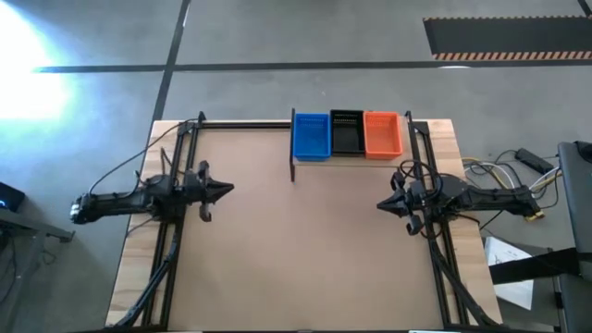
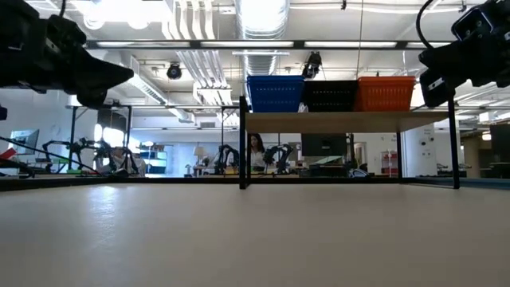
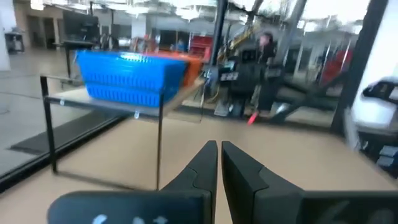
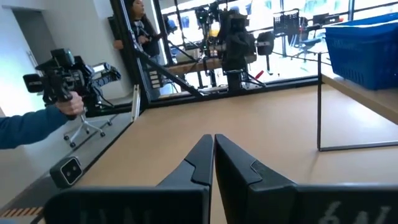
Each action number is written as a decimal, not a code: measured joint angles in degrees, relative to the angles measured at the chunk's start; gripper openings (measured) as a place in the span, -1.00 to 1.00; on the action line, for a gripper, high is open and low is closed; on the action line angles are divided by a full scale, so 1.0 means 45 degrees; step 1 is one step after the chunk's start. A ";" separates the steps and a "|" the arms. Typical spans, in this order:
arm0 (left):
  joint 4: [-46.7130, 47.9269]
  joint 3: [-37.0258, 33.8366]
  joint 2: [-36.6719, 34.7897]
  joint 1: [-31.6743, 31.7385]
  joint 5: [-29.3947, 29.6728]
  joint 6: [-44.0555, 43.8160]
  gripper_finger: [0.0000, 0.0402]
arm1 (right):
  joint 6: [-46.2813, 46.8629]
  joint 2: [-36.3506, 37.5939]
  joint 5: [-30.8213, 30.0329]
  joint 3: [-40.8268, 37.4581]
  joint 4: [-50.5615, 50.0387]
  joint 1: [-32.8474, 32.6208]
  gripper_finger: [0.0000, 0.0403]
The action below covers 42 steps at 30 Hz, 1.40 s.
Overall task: Stack baskets on shelf by color
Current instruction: Return to Home Position
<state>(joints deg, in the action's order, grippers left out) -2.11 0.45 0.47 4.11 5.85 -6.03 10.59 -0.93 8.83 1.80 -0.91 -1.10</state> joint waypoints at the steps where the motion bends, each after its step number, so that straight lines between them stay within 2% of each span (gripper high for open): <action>1: 0.0054 0.0000 -0.0091 0.0013 -0.0022 0.0161 -0.97 | 0.0040 -0.0025 -0.0006 0.0000 0.0002 0.0000 -0.96; 6: 0.0095 -0.0010 0.0619 0.0066 -0.0082 0.0807 -0.97 | 0.0141 -0.0068 -0.0006 0.0000 -0.0018 0.0000 -0.96; 14: 0.0188 -0.0024 0.0583 0.0066 -0.0584 0.2128 -0.97 | -0.0158 -0.0073 -0.0165 -0.0010 -0.0050 0.0000 -0.96; 26: -0.0299 -0.0009 0.0977 0.0066 -0.0521 0.2121 -0.97 | -0.0922 -0.0078 -0.0332 -0.0033 -0.0028 0.0000 -0.96; 42: -0.0423 -0.0005 0.1129 0.0066 -0.0526 0.2106 -0.97 | -0.0930 -0.0078 -0.0298 0.0053 -0.0115 0.0001 -0.96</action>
<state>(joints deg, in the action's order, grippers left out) -4.01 0.43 5.55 4.40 3.49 3.44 6.41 -1.28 7.49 2.04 -1.43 -1.10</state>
